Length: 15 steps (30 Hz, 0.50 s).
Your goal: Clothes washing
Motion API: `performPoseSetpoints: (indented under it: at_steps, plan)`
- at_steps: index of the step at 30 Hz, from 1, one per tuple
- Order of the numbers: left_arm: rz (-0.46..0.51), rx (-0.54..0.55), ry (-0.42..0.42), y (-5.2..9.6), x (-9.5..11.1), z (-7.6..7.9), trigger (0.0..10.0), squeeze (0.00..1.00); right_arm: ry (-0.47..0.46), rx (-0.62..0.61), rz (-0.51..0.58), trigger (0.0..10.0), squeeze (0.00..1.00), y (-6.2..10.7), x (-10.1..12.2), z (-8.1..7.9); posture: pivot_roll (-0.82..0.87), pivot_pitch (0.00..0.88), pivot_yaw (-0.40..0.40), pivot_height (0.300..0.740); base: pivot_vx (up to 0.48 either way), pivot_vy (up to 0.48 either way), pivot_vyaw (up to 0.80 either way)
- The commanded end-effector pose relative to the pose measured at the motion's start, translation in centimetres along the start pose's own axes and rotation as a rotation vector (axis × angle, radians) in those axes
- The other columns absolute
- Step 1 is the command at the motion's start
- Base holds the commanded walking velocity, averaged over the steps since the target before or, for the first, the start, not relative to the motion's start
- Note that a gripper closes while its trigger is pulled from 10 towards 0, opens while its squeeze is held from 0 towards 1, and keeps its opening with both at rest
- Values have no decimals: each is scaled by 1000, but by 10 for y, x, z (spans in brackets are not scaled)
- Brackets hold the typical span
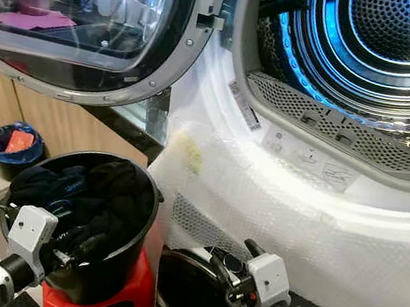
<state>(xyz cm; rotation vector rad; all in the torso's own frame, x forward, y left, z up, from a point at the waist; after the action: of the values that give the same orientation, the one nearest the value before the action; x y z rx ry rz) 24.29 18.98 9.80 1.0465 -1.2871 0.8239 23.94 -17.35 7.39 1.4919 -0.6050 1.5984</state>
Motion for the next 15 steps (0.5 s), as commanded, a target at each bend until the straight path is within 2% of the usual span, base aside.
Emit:
performPoseSetpoints:
  at_steps: [1, 14, 15]
  plan:
    - [-12, 1, -3, -2, -4, -1, 10000, 0, 20, 12, -1, 10000, 0, 2, 2, 0, 71, 36, -104, 740, 0, 0, 0]
    - [-42, -1, -23, -20, -13, 10, 10000, 0, 22, 4, 3, 10000, 0, 3, 4, -1, 52, 38, -97, 740, 0, 0, 0]
    - [-43, -17, -21, -21, -13, 12, 3608, 0, 20, 2, 4, 10000, 0, 3, 4, -1, 52, 39, -97, 740, 0, 0, 0]
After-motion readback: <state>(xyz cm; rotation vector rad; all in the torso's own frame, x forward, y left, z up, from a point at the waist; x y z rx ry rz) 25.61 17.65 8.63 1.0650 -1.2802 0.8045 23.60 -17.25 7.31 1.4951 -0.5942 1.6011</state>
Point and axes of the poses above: a point about 5 cm out from each wrist's last joint towards the gripper, its own y axis pointing back from the gripper into the wrist, its own x axis along the axis of the wrist's last joint, z = x × y, the point moved 1 cm from there along -y, pointing out of the wrist towards the gripper, and after that the axes turned 1 degree about y, right-handed, at the moved point
